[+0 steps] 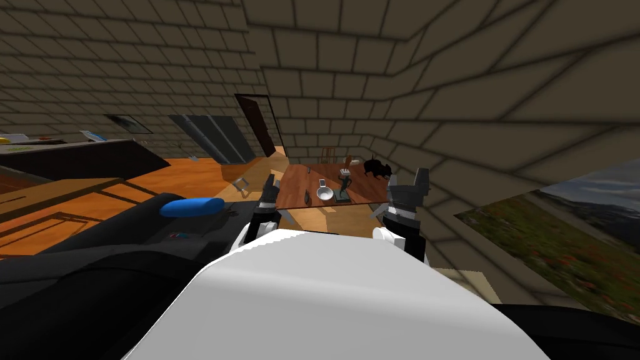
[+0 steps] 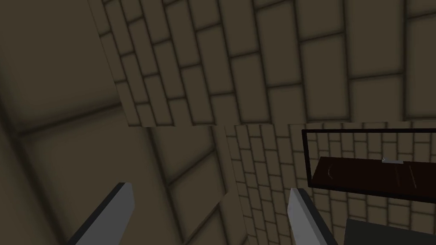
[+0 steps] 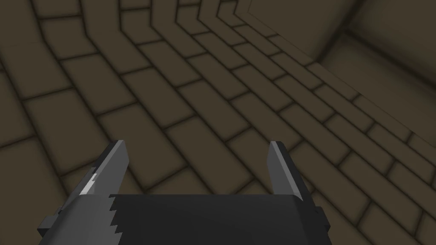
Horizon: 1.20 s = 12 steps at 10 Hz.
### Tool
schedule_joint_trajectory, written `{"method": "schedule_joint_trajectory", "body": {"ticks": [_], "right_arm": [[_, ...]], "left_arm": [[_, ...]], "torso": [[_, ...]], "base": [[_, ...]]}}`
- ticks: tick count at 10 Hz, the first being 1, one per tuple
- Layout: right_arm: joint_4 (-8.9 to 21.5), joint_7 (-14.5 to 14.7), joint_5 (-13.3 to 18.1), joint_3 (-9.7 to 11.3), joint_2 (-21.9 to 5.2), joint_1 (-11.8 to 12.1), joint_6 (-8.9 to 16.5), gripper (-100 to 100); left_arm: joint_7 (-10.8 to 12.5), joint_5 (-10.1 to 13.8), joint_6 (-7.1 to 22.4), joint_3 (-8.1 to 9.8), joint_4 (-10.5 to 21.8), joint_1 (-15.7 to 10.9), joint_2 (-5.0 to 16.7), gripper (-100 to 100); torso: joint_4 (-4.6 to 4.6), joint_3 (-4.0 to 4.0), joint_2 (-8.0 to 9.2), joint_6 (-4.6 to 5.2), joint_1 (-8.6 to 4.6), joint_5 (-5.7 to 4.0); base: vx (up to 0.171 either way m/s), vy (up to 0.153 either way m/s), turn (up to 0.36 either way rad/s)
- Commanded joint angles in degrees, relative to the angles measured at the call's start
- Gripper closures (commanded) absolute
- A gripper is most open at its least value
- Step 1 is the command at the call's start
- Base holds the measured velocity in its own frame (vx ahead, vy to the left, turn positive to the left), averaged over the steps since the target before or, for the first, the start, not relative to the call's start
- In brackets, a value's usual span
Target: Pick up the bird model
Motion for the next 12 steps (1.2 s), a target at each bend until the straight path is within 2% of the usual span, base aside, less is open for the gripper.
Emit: {"method": "schedule_joint_trajectory", "body": {"ticks": [1,4,5,7,8,10,11,12], "right_arm": [[0.0,0.0,0.0,0.0,0.0,0.0,0.0,0],[0.0,0.0,0.0,0.0,0.0,0.0,0.0,0],[0.0,0.0,0.0,0.0,0.0,0.0,0.0,0],[0.0,0.0,0.0,0.0,0.0,0.0,0.0,0],[0.0,0.0,0.0,0.0,0.0,0.0,0.0,0],[0.0,0.0,0.0,0.0,0.0,0.0,0.0,0],[0.0,0.0,0.0,0.0,0.0,0.0,0.0,0],[0.0,0.0,0.0,0.0,0.0,0.0,0.0,0]], "left_arm": [[-2.9,2.3,2.7,0.11,1.5,1.0,1.8,-100],[-8.0,7.1,7.9,0.53,4.6,2.7,4.7,-100],[-8.6,7.1,7.9,0.53,4.6,2.7,4.7,-100],[-12.3,10.6,11.4,0.89,6.9,4.0,6.7,-100],[-12.8,10.6,11.7,0.89,6.9,4.0,6.7,-100],[-16.5,14.2,15.2,1.28,9.4,5.3,8.7,-100],[-17.1,14.2,15.7,1.28,9.4,5.3,8.7,-100],[-19.3,16.0,17.8,1.47,10.7,6.0,9.7,-100]], "torso": [[0.00,0.00,0.00,0.00,0.00,0.00],[0.00,0.00,-0.01,-0.02,0.01,0.00],[0.00,0.01,0.02,-0.01,0.02,0.01],[0.01,0.03,0.05,-0.02,0.07,0.01],[0.01,0.02,0.02,-0.01,0.03,0.01],[0.01,0.03,0.06,-0.03,0.09,0.01],[0.01,0.02,0.03,-0.01,0.04,0.01],[0.01,0.03,0.05,-0.07,0.08,0.01]], "base": [[0.023,-0.057,-0.314],[0.027,-0.050,-0.247],[0.014,-0.027,-0.078],[0.024,-0.038,-0.253],[0.024,-0.026,-0.082],[0.023,-0.034,-0.252],[0.023,-0.027,-0.108],[0.019,-0.031,-0.134]]}}
